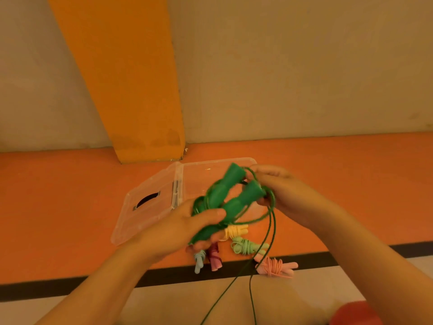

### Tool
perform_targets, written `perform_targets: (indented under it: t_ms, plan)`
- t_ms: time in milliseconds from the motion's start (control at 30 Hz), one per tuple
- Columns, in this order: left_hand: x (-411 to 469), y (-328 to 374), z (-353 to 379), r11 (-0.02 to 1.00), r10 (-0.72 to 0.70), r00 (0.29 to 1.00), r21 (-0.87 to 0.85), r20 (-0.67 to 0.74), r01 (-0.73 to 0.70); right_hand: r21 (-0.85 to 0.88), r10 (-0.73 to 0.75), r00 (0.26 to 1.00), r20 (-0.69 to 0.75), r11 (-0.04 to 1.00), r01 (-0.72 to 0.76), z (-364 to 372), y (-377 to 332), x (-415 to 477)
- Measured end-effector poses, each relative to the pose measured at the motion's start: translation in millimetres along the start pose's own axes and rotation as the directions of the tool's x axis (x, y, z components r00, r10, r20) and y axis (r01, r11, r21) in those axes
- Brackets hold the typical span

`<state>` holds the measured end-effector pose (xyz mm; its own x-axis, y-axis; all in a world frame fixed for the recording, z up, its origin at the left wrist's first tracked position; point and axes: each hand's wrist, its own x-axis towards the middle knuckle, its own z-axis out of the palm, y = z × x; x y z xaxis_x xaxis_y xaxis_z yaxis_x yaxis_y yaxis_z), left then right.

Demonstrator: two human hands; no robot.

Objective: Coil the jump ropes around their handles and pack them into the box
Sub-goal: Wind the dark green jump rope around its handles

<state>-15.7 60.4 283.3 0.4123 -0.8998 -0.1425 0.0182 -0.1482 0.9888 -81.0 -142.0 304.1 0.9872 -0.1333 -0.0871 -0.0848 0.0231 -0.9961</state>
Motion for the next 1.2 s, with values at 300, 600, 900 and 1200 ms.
perform_targets:
  t_ms: [300, 600, 900, 1200]
  plan:
    - [17, 1, -11, 0.895, 0.020, 0.928, -0.407, -0.372, -0.182, -0.307, 0.005, 1.000, 0.020, 0.952, 0.002, 14, 13, -8]
    - [22, -10, -20, 0.985, -0.052, 0.835, -0.164, -0.548, -0.046, -0.784, -0.138, 0.990, -0.011, 0.616, 0.077, 4, 4, -11]
    - [22, -23, 2, 0.836, -0.165, 0.967, 0.492, -0.195, 0.242, -0.893, -0.430, 0.823, 0.371, 0.080, 0.444, 14, 0, -21]
    - [18, -26, 12, 0.857, -0.166, 0.986, 0.497, 0.016, 0.136, -0.712, -0.309, 0.904, 0.297, 0.559, 0.425, 6, 14, -10]
